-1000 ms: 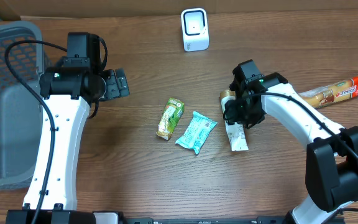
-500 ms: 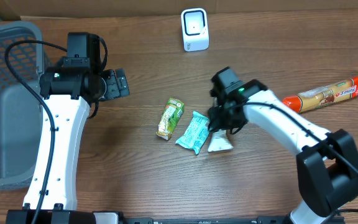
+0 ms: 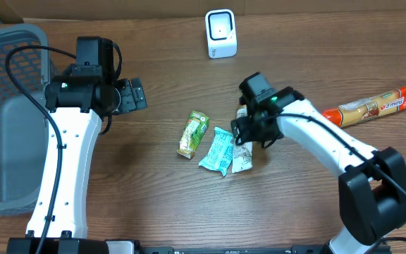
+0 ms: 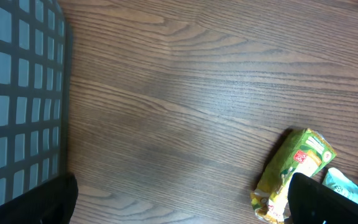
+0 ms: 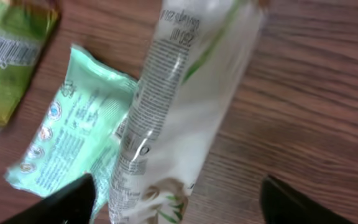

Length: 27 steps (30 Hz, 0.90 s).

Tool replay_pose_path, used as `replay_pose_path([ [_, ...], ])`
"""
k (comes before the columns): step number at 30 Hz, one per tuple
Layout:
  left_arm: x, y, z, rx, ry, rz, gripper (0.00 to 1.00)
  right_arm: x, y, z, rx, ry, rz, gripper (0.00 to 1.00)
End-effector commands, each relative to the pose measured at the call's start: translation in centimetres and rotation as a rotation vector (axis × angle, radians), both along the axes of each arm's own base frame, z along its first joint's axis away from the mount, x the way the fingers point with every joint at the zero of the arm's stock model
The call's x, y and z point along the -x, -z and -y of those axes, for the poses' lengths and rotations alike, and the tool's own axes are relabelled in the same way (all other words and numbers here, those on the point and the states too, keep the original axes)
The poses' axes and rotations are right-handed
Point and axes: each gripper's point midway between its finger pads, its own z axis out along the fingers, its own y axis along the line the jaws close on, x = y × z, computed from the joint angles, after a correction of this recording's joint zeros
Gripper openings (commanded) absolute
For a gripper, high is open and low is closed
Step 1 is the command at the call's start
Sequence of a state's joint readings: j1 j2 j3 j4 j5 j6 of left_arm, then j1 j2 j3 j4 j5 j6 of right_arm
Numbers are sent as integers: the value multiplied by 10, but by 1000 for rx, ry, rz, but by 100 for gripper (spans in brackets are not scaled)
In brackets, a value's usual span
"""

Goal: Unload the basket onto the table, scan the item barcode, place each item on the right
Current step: 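Rotate the white tube upright with the right gripper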

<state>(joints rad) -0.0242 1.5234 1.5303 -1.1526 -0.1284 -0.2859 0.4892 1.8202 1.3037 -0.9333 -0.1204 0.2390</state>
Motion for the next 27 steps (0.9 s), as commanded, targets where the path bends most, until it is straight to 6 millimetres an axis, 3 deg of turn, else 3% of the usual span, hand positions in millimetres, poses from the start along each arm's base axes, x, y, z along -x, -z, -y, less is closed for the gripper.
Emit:
replay_pose_path([
  [1, 0, 3, -1, -6, -7, -7, 100, -6, -15, -7, -81, 14, 14, 94],
  [3, 0, 3, -1, -6, -7, -7, 100, -7, -10, -7, -77, 14, 25, 100],
  [16, 0, 3, -1, -6, -7, -7, 99, -4, 27, -7, -97, 3, 12, 100],
  [27, 0, 3, -1, -6, -7, -7, 99, -2, 46, 10, -188, 1, -34, 89],
])
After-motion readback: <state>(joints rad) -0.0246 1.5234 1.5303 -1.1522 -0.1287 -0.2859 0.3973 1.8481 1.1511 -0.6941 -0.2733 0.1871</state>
